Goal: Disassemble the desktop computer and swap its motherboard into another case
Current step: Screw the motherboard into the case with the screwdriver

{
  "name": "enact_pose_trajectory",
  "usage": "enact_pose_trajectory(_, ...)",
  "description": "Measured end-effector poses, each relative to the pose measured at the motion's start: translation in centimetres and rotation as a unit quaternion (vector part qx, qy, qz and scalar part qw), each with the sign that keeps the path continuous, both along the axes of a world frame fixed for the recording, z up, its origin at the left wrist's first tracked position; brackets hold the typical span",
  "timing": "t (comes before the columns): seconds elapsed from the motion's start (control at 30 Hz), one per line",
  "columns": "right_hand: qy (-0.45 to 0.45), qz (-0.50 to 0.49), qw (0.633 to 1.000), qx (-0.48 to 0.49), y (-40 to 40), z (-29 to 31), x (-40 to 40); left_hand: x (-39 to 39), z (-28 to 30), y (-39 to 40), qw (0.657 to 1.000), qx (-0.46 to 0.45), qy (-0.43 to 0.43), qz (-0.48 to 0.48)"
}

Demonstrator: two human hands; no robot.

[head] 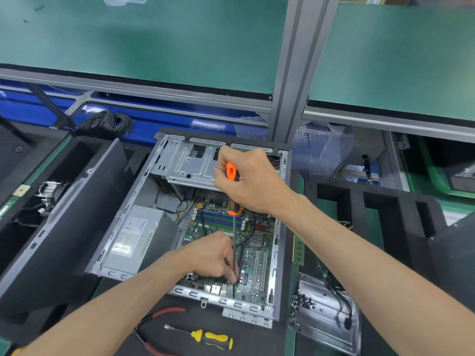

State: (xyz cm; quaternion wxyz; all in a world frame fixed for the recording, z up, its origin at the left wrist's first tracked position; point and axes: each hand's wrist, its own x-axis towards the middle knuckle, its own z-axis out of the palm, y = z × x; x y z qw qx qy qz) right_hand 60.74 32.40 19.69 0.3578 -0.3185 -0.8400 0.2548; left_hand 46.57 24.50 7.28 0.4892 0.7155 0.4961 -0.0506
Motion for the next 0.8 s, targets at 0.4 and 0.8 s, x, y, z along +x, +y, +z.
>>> enact_pose_trajectory(0.4,-0.119,0.149,0.981,-0.038,-1.4,3.9,1.8,0.4,0.8,-0.4,1.000,-0.007,-0.010,-0.016)
enact_pose_trajectory(0.8,-0.262,0.090,0.961,-0.005,-6.1,7.2,1.7,0.5,0.8,-1.0,0.991,0.021,0.088,-0.102)
